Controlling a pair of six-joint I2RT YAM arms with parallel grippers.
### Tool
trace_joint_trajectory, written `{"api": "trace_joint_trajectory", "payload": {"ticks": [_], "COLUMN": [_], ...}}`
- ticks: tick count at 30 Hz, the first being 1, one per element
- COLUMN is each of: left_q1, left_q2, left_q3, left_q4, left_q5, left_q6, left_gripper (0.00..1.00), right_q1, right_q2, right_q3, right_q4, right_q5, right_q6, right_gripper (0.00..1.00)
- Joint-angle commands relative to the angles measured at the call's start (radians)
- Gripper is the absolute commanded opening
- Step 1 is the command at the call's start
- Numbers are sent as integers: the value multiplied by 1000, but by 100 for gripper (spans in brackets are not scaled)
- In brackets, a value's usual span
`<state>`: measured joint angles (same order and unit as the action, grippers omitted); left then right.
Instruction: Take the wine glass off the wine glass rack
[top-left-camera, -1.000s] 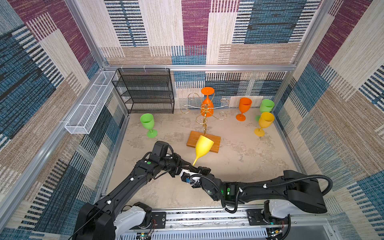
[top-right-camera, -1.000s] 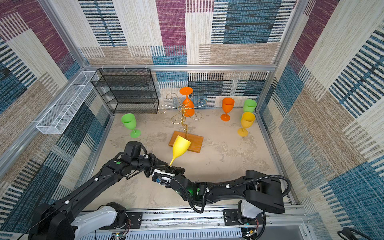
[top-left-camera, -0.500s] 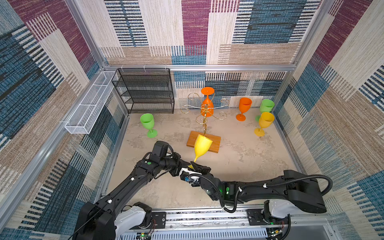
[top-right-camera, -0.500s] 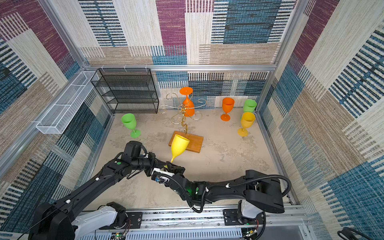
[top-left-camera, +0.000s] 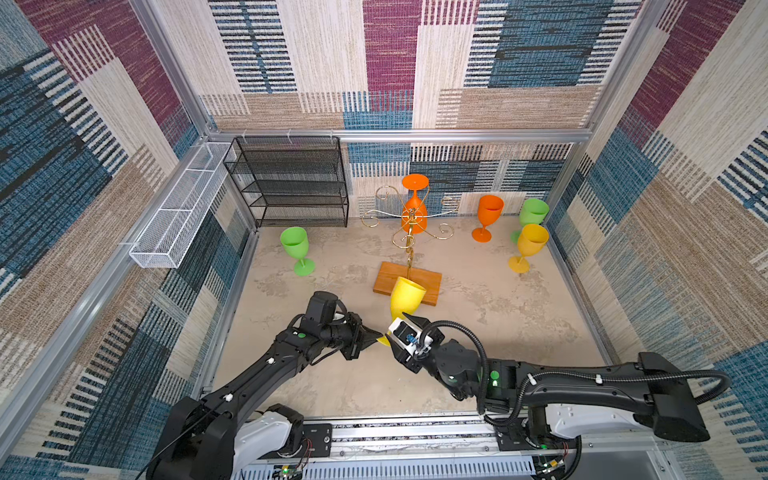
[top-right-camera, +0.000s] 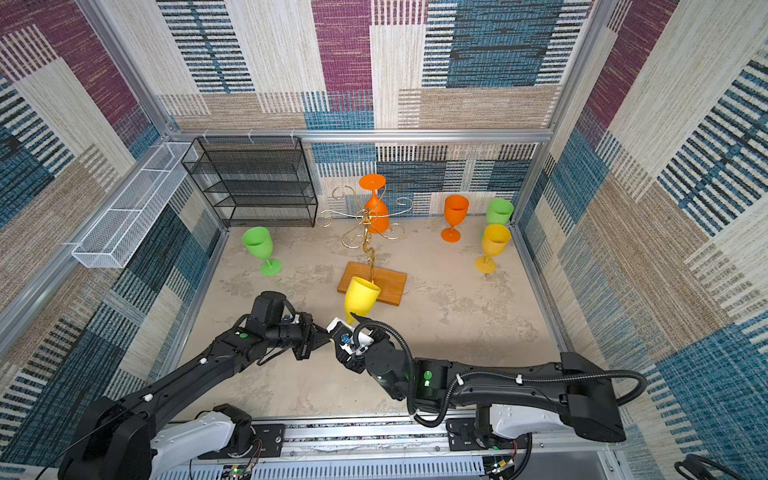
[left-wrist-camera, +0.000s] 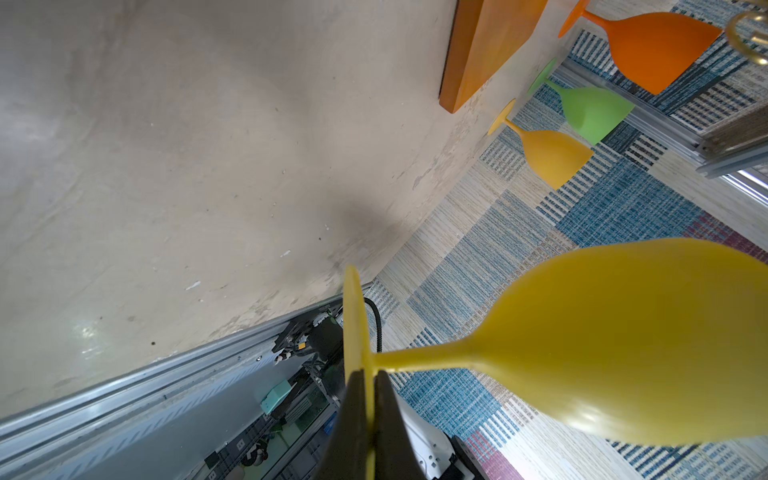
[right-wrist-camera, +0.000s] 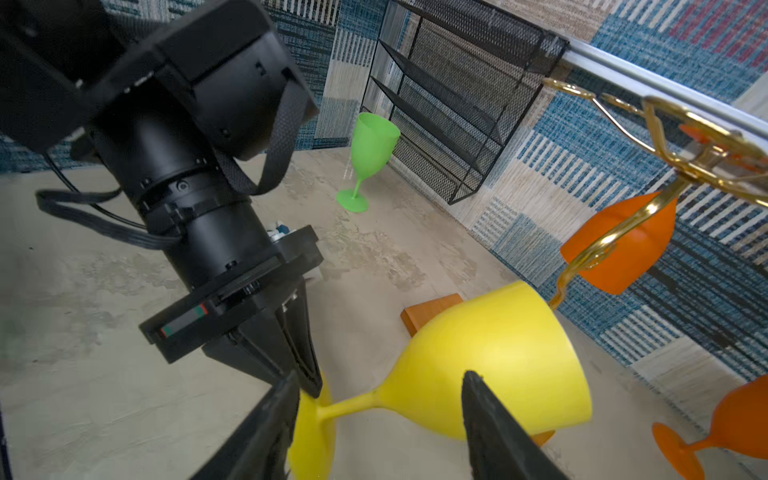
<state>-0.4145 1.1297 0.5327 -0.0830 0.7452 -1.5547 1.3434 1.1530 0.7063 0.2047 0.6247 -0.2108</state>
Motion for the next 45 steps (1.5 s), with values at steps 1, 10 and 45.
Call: {"api": "trace_joint_trajectory", "payload": {"ticks": [1,10,45], "left_q1": [4,4,5], "left_q2": [10,4,-145], "left_q3": [-29,0,49], "left_q4": [156,81,8], "left_q5": [40,-22,-87], "left_q6": [63,295,604], "left_gripper": [0,0,0], "right_q1": [-8,-182,-400], "right_q2": [-73,-256,-22], "right_q3": [0,65,359], "right_q4": [-115,-314,-548], "right_q5": [-58,-297,-735], "right_q6": [182,435,620], "right_gripper": [61,58,18]}}
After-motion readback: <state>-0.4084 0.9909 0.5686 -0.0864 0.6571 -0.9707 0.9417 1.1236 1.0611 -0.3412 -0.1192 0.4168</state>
